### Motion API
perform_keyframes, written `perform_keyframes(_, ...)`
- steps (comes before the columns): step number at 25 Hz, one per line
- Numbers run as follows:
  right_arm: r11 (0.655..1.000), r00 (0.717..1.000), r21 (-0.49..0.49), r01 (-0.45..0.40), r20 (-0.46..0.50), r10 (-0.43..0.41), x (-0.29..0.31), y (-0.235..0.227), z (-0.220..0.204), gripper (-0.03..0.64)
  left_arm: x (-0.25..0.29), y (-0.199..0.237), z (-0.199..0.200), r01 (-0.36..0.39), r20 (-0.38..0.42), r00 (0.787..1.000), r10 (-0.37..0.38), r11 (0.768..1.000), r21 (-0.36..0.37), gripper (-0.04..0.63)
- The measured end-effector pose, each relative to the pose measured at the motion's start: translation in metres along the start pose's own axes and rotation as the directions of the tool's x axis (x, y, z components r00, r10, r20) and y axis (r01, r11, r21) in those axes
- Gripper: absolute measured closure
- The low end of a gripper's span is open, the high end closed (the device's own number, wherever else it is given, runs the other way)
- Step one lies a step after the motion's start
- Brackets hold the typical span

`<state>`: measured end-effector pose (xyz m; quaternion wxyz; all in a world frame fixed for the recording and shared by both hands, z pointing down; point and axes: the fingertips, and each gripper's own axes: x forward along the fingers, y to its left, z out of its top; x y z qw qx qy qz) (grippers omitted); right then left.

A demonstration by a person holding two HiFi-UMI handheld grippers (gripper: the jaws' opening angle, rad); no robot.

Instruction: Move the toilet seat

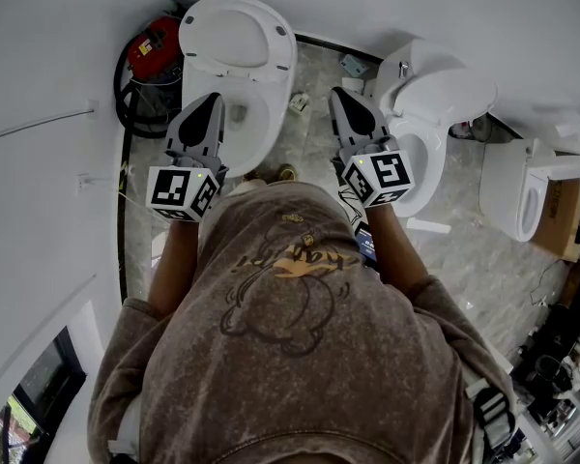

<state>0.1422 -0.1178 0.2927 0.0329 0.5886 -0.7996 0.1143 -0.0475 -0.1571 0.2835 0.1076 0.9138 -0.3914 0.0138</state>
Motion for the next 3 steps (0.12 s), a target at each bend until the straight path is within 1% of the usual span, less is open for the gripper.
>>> perform_keyframes(3,1.0,1.0,0.001,-0.001,-0.003,0.001,-0.0004,-0.0013,-0.0014,0.62,0.0002,0.0007,-0.0001,-0.004,-0.001,1.0,0.004,1.0,-0.001,0.586)
